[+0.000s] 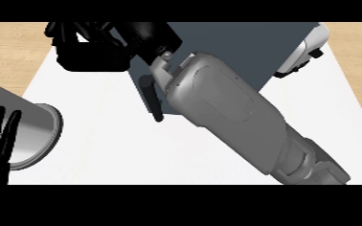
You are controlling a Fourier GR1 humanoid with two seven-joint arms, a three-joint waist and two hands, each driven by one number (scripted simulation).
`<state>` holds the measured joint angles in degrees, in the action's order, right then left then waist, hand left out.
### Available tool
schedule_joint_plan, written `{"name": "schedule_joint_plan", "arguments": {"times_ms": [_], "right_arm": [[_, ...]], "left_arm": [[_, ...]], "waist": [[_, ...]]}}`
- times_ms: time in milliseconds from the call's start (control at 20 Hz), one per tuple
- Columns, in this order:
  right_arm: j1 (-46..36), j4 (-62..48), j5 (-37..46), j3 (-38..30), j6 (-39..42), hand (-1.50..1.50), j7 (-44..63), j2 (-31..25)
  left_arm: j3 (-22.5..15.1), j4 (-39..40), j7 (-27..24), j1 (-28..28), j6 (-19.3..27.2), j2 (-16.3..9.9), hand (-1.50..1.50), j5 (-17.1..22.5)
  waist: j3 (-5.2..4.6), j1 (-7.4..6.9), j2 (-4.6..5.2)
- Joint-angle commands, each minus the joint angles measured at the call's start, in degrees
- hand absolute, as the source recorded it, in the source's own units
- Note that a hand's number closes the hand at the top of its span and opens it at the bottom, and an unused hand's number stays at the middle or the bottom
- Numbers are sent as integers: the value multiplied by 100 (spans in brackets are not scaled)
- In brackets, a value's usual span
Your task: Pick up the wine, place it into the cabinet and close the cabinet
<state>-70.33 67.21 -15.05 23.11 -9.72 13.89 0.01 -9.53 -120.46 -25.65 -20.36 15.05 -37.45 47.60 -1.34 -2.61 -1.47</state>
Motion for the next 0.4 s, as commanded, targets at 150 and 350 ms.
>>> {"name": "schedule_joint_plan", "arguments": {"times_ms": [150, 350], "right_arm": [[-2, -1008, 306, -400, 70, 150, -428, -700], [38, -1232, 340, -345, 108, 150, -625, -629]], "left_arm": [[96, -3, 88, 159, 35, 1, -150, 3], [30, -148, 115, 124, 169, 64, -150, -60]], "waist": [[125, 160, 233], [130, 147, 227]]}}
